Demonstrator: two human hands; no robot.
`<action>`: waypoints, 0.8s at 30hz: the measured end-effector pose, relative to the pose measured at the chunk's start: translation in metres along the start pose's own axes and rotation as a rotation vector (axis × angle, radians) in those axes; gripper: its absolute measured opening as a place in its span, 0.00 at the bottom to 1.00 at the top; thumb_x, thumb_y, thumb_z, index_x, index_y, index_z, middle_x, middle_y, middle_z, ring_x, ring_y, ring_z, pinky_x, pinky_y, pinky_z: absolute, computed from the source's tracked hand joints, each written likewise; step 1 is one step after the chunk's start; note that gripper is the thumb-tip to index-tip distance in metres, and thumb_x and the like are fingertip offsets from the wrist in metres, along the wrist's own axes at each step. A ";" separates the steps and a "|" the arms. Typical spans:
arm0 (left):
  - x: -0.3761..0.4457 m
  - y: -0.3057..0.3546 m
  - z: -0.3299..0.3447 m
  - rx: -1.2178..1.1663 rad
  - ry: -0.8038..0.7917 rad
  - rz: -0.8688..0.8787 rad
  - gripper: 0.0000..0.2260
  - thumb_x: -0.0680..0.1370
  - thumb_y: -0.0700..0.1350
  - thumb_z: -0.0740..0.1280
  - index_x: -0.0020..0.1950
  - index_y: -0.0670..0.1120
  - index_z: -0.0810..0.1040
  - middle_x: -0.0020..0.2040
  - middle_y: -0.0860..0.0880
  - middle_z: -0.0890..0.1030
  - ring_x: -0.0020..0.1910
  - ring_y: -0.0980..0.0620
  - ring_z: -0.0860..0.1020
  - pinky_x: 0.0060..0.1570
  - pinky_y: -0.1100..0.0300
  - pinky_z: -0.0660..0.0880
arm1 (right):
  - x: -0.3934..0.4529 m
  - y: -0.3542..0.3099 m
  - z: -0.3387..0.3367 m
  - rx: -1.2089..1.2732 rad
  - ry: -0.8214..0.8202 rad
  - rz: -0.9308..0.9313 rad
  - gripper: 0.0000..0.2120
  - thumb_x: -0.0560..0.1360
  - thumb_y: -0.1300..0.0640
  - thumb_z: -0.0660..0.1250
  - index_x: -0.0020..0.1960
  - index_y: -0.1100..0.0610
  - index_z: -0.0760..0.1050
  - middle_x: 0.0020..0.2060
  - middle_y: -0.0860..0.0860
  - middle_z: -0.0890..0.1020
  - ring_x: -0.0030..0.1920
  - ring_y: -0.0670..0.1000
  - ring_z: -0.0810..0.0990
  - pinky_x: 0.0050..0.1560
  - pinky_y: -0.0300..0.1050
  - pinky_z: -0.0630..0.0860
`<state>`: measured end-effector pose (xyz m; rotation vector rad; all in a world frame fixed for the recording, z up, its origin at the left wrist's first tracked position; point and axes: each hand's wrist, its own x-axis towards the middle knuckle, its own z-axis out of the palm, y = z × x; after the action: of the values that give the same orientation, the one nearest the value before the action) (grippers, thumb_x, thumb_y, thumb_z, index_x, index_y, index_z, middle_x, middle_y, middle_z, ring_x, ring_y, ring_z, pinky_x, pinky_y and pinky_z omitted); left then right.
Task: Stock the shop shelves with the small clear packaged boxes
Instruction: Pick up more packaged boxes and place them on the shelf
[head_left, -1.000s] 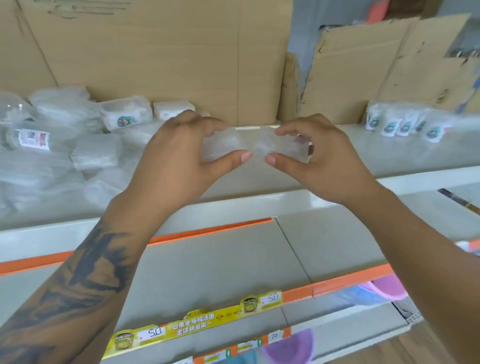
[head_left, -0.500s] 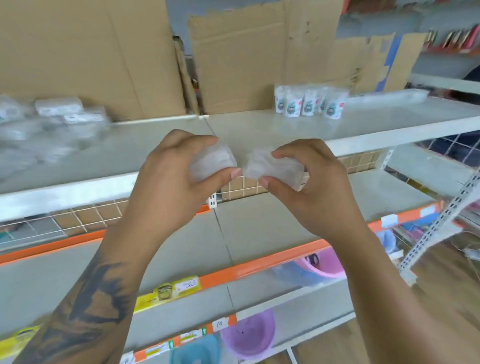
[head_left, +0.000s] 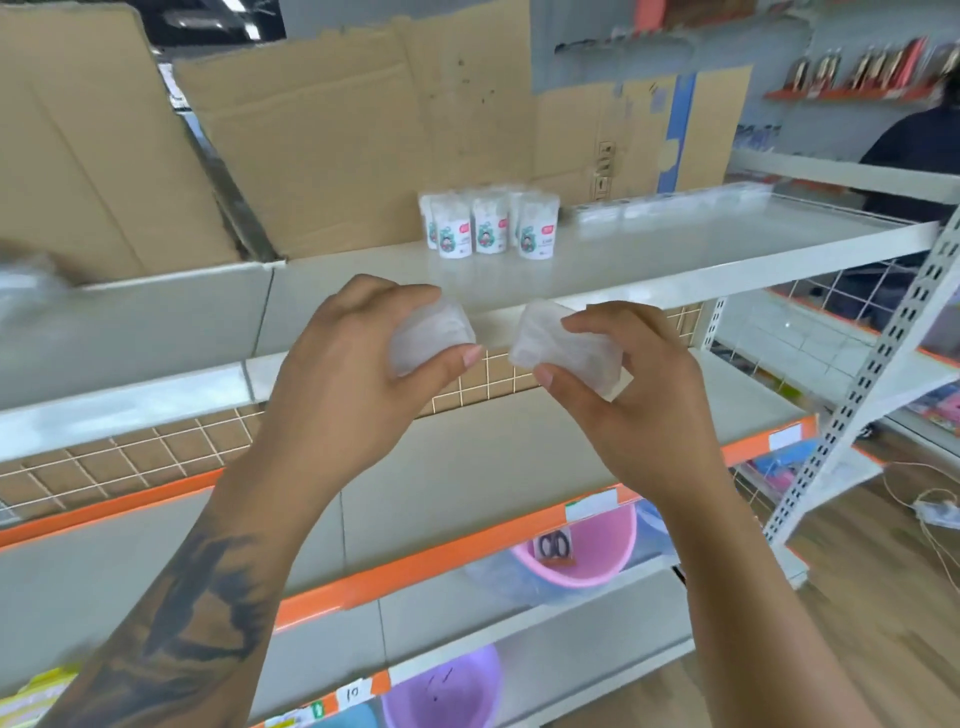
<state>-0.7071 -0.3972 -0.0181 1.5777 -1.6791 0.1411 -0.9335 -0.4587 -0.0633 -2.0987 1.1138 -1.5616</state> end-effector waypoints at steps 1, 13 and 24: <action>0.010 0.006 0.009 0.002 0.004 0.014 0.26 0.74 0.67 0.72 0.67 0.55 0.80 0.62 0.54 0.78 0.63 0.51 0.76 0.62 0.57 0.72 | 0.006 0.009 -0.007 -0.019 0.002 0.005 0.18 0.72 0.52 0.79 0.60 0.49 0.80 0.58 0.45 0.77 0.58 0.39 0.76 0.60 0.41 0.75; 0.138 0.066 0.129 0.090 -0.114 -0.010 0.29 0.74 0.70 0.63 0.71 0.59 0.76 0.68 0.56 0.74 0.66 0.52 0.74 0.59 0.52 0.74 | 0.143 0.128 -0.082 -0.170 -0.041 -0.018 0.17 0.72 0.49 0.78 0.59 0.47 0.80 0.58 0.43 0.77 0.58 0.41 0.77 0.61 0.43 0.76; 0.225 0.106 0.198 0.294 -0.355 -0.053 0.32 0.75 0.71 0.61 0.75 0.56 0.71 0.70 0.56 0.73 0.69 0.51 0.72 0.64 0.50 0.72 | 0.271 0.224 -0.107 -0.250 -0.326 0.040 0.21 0.70 0.44 0.78 0.60 0.43 0.78 0.57 0.46 0.77 0.55 0.42 0.76 0.56 0.36 0.71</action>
<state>-0.8689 -0.6664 0.0324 1.9546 -1.9535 0.0872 -1.0919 -0.7806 0.0164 -2.3645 1.2704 -1.0541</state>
